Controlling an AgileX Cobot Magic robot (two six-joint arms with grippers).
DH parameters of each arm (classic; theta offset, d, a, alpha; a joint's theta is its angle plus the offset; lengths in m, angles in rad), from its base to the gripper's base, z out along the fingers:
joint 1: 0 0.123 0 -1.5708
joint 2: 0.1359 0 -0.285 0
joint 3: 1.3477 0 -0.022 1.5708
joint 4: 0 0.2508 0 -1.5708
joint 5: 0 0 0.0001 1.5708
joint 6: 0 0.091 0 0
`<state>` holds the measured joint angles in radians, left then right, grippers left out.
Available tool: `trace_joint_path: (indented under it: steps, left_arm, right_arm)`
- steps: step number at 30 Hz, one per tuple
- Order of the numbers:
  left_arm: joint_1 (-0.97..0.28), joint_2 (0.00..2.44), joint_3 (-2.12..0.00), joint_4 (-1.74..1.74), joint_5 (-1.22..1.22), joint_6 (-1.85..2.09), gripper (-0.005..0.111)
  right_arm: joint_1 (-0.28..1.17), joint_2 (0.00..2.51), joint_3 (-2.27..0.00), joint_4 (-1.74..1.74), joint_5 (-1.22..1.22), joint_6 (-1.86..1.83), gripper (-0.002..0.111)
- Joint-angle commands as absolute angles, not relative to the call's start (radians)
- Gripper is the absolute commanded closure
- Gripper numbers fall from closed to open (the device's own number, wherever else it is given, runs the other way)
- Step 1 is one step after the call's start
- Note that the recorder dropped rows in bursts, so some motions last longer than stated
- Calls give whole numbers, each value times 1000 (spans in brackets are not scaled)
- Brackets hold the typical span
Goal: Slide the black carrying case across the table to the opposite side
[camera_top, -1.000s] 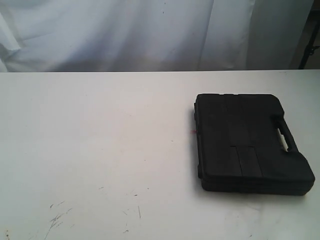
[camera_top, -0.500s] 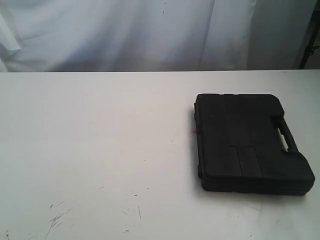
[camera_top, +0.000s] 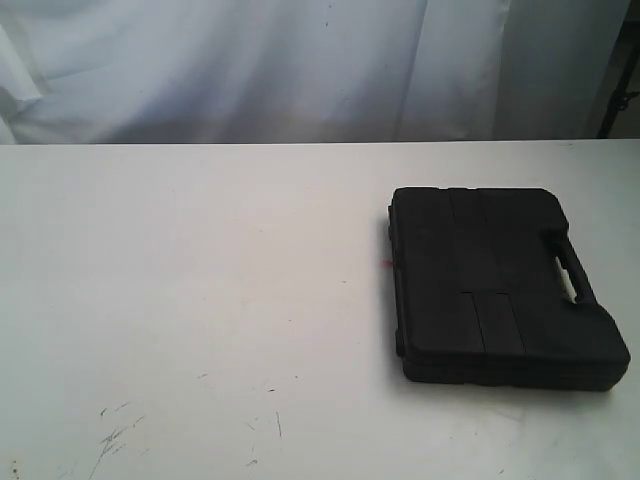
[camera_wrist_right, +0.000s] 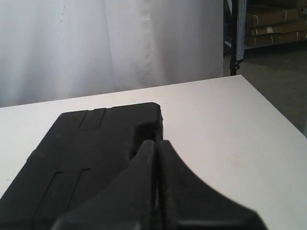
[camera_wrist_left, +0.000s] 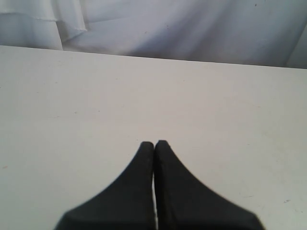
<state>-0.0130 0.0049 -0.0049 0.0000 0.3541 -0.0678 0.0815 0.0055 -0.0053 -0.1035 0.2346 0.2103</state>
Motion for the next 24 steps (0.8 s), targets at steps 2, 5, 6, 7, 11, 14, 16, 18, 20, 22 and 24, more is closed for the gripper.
trace_joint_path:
  steps: [2,5,6,7,11,14,16,18,20,22,24]
  left_arm:
    - [-10,0,0,0,344,-69,107]
    - [-10,0,0,0,344,-69,107]
    - [-10,0,0,0,344,-69,107]
    - [-10,0,0,0,344,-69,107]
    - [-10,0,0,0,344,-69,107]
    - [-10,0,0,0,344,-69,107]
    - [-10,0,0,0,344,-69,107]
    - [-10,0,0,0,344,-69,107]
    - [-10,0,0,0,344,-69,107]
    - [-10,0,0,0,344,-69,107]
    - [-10,0,0,0,344,-69,107]
  right_arm:
    - [76,0,0,-80,269,157,108]
    - [76,0,0,-33,308,89,108]
    - [76,0,0,-17,322,67,108]
    - [76,0,0,-6,323,45,108]
    - [76,0,0,-6,323,32,108]
    - [76,0,0,-6,346,32,108]
    - [76,0,0,-6,346,32,108]
    - [76,0,0,-6,346,32,108]
    - [76,0,0,-6,346,32,108]
    - [76,0,0,-6,346,32,108]
    - [76,0,0,-6,346,32,108]
